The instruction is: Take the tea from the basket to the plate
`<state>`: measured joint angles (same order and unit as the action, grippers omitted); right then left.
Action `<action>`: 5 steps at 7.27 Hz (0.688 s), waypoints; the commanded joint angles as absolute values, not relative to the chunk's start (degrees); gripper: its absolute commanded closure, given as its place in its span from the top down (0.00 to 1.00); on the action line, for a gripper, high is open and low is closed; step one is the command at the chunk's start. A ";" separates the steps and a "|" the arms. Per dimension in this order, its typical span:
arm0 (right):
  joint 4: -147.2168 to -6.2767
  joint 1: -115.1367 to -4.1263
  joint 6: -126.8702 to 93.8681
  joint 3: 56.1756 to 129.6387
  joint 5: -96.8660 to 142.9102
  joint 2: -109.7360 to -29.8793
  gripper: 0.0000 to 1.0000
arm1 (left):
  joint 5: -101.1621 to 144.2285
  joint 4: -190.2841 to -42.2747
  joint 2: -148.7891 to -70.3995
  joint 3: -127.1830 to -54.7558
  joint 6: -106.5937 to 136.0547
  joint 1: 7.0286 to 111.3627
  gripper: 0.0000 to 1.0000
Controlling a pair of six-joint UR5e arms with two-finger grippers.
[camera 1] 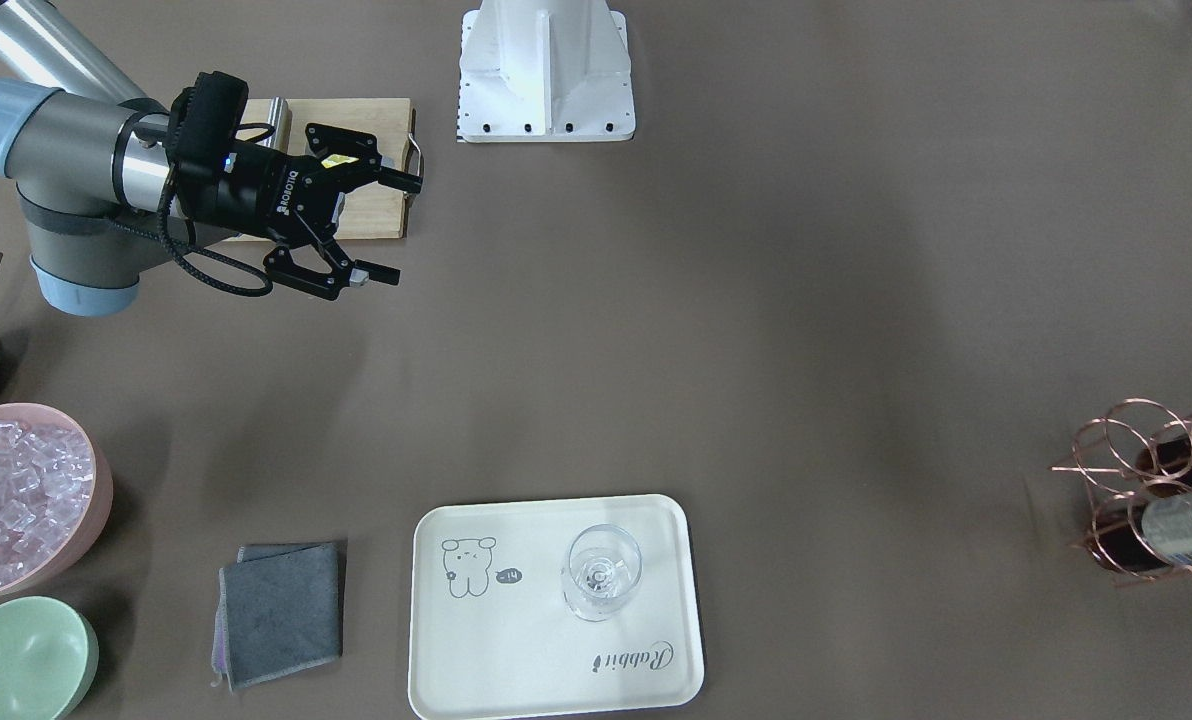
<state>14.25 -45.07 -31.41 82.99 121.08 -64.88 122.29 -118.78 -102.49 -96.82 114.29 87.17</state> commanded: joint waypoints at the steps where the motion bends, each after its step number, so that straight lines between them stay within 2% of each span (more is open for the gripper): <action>1: 14.85 -45.44 -31.12 83.40 128.04 -68.11 0.99 | 125.84 -103.66 -98.53 -115.34 114.26 82.54 0.00; 2: 14.77 -46.40 -29.29 83.58 130.32 -68.55 0.99 | 128.64 -97.88 -98.96 -122.88 117.13 79.05 0.00; 3: 14.68 -47.71 -25.35 83.67 132.26 -69.51 0.99 | 128.50 -92.95 -102.36 -127.13 121.86 73.79 0.00; 4: 15.20 -48.51 -19.22 84.45 132.80 -71.26 1.00 | 128.67 -88.12 -107.79 -129.61 125.04 69.30 0.00; 5: 15.21 -48.60 -12.37 85.77 132.54 -73.72 1.00 | 127.89 -81.80 -113.76 -129.12 126.20 62.21 0.00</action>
